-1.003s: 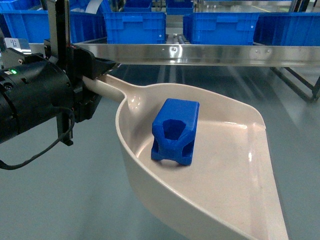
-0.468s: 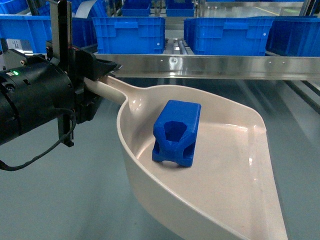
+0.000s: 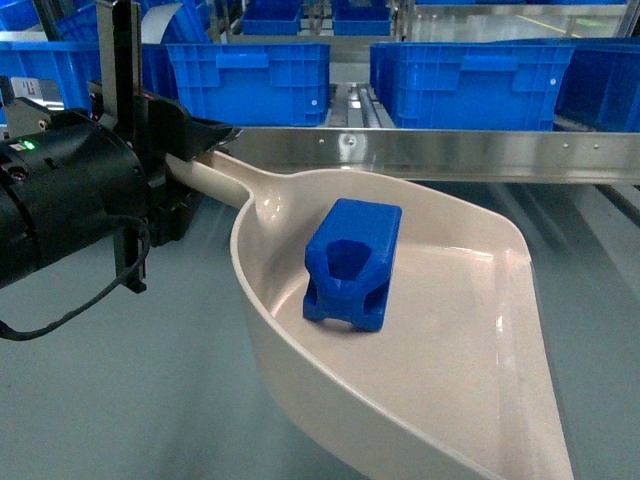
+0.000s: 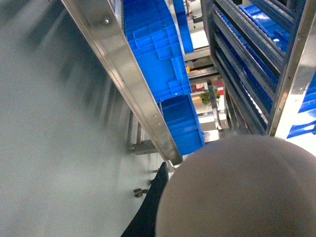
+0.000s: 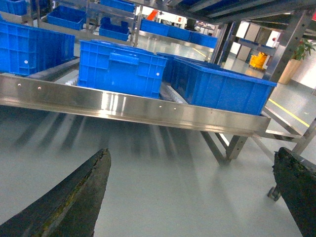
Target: Place part in tray to right shelf
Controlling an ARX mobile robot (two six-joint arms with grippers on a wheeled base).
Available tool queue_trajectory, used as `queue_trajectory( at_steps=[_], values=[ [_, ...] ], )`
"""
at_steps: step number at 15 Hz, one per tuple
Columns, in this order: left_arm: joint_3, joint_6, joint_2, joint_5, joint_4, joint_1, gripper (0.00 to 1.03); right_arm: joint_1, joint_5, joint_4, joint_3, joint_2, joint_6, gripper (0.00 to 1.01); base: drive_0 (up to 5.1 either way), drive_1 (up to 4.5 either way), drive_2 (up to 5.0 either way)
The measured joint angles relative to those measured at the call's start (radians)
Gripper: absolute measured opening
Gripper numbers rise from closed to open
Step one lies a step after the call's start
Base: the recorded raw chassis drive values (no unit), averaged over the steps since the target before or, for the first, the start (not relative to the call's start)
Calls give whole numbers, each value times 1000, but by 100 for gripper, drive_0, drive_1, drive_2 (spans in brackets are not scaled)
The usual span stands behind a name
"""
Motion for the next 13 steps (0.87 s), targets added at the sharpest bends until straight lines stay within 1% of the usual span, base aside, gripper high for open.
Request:
queue_trajectory(
  at_steps=[13],
  values=[
    [0,2,0,1,-2,0,12,0,0,0,0,0,0,98,-2,402,-406]
  ],
)
